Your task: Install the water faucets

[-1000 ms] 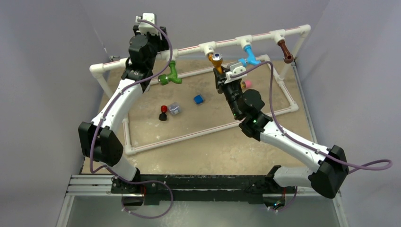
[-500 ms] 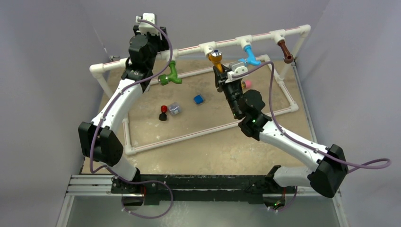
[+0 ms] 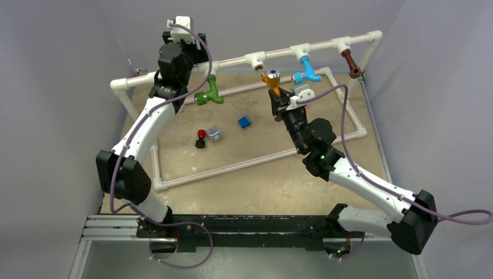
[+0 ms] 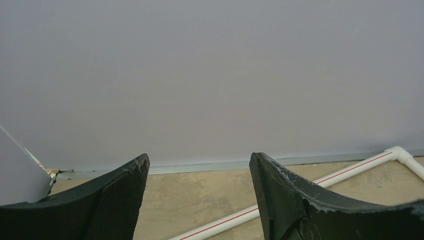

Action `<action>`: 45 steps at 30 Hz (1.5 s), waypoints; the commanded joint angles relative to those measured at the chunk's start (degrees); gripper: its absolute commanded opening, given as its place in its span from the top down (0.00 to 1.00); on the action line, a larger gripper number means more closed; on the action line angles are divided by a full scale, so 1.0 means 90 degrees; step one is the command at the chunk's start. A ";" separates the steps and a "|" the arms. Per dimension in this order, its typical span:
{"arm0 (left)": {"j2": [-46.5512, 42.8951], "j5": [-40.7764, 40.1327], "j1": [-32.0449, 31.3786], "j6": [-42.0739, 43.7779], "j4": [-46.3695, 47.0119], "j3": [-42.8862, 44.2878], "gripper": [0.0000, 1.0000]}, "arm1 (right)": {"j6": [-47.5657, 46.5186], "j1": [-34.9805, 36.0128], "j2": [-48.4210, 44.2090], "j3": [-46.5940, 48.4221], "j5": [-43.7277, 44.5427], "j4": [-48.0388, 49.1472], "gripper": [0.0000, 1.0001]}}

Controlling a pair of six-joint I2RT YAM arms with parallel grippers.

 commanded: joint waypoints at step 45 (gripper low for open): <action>-0.3897 0.7544 -0.0067 -0.3570 -0.3066 -0.1498 0.27 | 0.4245 -0.0038 -0.2918 -0.1114 -0.5619 -0.2238 1.00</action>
